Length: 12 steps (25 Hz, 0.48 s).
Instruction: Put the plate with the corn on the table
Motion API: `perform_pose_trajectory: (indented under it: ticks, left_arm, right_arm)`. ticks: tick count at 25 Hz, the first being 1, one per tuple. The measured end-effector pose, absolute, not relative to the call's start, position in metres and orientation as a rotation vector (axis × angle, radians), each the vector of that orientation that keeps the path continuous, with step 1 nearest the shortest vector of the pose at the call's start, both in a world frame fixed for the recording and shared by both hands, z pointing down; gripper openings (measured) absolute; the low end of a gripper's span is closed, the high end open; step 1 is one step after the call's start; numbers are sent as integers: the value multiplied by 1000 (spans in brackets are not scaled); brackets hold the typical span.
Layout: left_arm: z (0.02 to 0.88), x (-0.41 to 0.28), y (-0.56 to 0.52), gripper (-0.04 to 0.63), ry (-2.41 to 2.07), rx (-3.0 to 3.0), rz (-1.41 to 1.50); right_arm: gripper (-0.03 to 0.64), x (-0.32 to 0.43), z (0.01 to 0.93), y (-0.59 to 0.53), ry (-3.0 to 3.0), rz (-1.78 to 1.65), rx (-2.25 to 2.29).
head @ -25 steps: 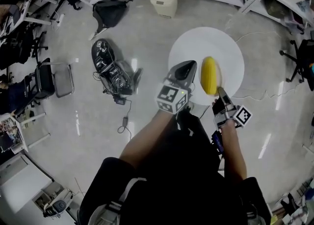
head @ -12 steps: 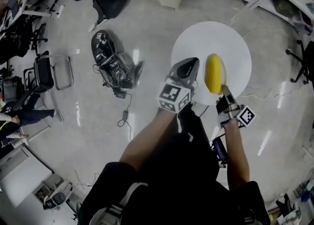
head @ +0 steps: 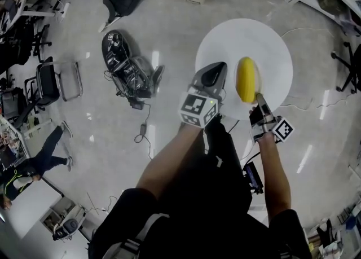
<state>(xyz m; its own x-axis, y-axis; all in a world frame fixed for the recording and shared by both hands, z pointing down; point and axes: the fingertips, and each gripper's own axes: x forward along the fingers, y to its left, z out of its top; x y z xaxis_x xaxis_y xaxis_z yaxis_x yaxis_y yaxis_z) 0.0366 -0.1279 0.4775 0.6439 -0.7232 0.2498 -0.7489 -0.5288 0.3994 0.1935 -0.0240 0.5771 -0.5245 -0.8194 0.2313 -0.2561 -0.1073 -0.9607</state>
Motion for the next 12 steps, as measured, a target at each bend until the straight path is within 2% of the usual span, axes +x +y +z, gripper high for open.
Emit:
perform_pose_trajectory:
  ticks: [12]
  left_arm:
    - [508, 41, -132, 5, -1155, 2375, 96]
  right_arm:
    - [41, 189, 612, -28, 1725, -1678, -1188]
